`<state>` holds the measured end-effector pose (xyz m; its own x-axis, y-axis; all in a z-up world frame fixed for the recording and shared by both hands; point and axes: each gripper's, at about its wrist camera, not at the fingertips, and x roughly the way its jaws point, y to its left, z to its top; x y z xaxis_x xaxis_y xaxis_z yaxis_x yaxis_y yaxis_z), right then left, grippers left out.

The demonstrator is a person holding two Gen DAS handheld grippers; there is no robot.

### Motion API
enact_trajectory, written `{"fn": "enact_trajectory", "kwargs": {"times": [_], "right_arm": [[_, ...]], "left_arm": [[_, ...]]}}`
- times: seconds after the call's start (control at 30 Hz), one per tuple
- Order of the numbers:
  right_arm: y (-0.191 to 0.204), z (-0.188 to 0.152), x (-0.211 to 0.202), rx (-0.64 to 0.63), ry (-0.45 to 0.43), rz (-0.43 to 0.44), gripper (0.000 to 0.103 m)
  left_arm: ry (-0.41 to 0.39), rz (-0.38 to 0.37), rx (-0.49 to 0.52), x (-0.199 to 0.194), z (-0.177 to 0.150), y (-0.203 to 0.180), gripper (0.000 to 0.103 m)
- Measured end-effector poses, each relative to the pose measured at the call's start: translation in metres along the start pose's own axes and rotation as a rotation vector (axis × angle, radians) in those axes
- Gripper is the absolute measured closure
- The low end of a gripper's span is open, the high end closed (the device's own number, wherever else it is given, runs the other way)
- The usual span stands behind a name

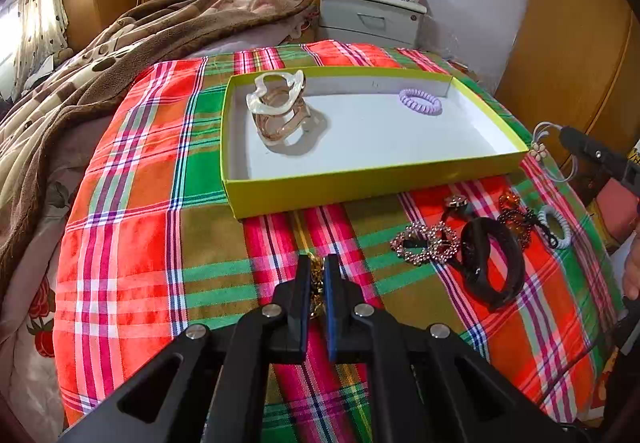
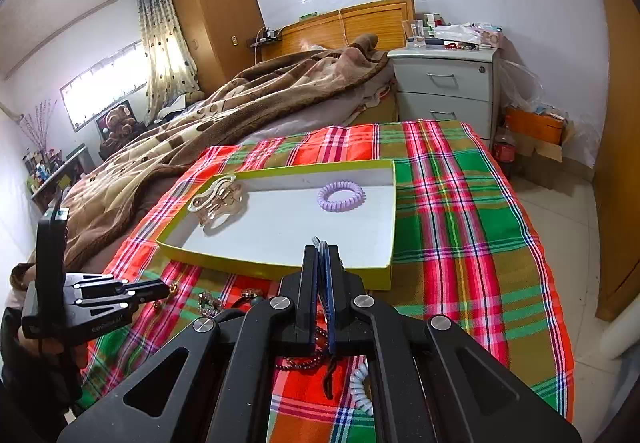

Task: Organize jewelry
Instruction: 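Grasp the gold chain with the left tool while the right tool grasps the grey coil tie, then carry the gold chain with the left tool while the right tool carries the grey tie to the box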

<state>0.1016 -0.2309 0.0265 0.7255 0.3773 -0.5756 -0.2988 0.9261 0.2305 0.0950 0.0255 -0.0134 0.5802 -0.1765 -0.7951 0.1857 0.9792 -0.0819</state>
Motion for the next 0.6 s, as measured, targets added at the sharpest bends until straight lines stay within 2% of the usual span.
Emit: {"fn": "enact_trajectory", "kwargs": {"times": [0.6], "right_arm": [[0.006,0.017,-0.001,-0.007,-0.027,0.013,0.100]], "left_arm": [[-0.103,-0.074,-0.031,-0.038,0.034,0.005,0.097]]}}
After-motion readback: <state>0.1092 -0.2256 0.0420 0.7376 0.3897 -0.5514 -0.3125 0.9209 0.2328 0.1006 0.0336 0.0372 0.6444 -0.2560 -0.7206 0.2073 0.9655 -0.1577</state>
